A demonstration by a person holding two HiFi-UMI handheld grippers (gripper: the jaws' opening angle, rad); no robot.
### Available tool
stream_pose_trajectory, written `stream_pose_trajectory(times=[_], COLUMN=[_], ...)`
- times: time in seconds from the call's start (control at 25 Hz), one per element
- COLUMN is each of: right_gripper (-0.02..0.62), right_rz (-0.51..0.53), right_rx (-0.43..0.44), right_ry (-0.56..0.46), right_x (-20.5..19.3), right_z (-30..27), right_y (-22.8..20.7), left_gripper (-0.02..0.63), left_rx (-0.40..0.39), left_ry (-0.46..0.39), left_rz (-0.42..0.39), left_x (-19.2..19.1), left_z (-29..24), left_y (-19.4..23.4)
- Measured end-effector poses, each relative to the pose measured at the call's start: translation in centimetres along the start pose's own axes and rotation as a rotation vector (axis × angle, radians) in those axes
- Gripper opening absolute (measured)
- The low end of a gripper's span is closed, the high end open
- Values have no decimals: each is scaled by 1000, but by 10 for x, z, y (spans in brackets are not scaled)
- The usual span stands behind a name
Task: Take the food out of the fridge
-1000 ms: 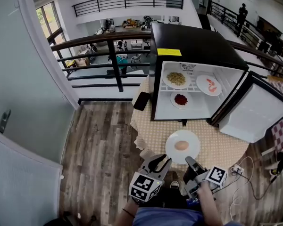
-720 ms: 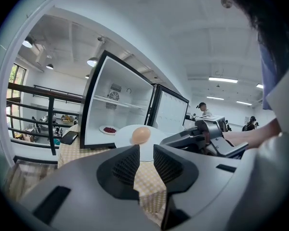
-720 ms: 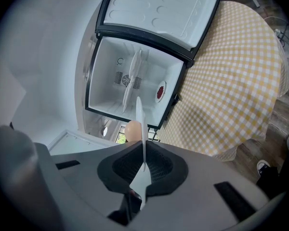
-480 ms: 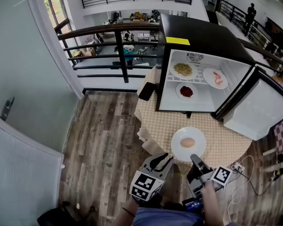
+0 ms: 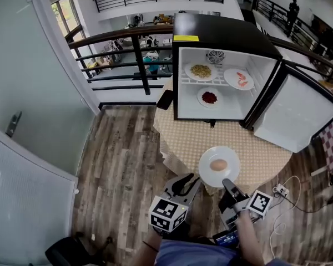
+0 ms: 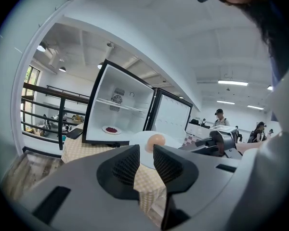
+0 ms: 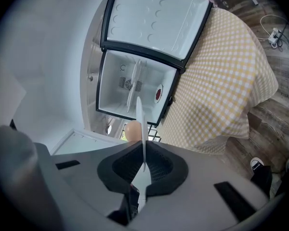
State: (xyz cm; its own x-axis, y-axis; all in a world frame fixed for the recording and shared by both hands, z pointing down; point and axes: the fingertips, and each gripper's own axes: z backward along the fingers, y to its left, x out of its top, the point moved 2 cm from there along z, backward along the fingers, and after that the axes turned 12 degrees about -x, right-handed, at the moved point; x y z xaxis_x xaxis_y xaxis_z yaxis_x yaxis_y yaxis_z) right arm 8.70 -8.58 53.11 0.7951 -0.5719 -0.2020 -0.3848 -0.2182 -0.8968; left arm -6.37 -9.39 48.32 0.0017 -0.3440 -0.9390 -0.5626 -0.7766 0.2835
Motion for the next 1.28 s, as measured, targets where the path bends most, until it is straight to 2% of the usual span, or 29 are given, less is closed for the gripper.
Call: stream_pose_trajectory(times=[0.36,0.84,1.28], right_gripper=[25,25,25], right_rz=[-3,-5,12], right_rx=[18,76,87], right_ry=[6,18,19], right_x=[4,-16,-39], right_z=[67,137,191], right_y=[-25,-44,-59], left_gripper=[98,98,98], left_rx=[54,74,76], left_ry=[-37,-31,-25], left_rz=[-3,-52,-94], left_x=[-8,-31,-49], left_z=[-2,17,37], left_y=[-66,-150,-215])
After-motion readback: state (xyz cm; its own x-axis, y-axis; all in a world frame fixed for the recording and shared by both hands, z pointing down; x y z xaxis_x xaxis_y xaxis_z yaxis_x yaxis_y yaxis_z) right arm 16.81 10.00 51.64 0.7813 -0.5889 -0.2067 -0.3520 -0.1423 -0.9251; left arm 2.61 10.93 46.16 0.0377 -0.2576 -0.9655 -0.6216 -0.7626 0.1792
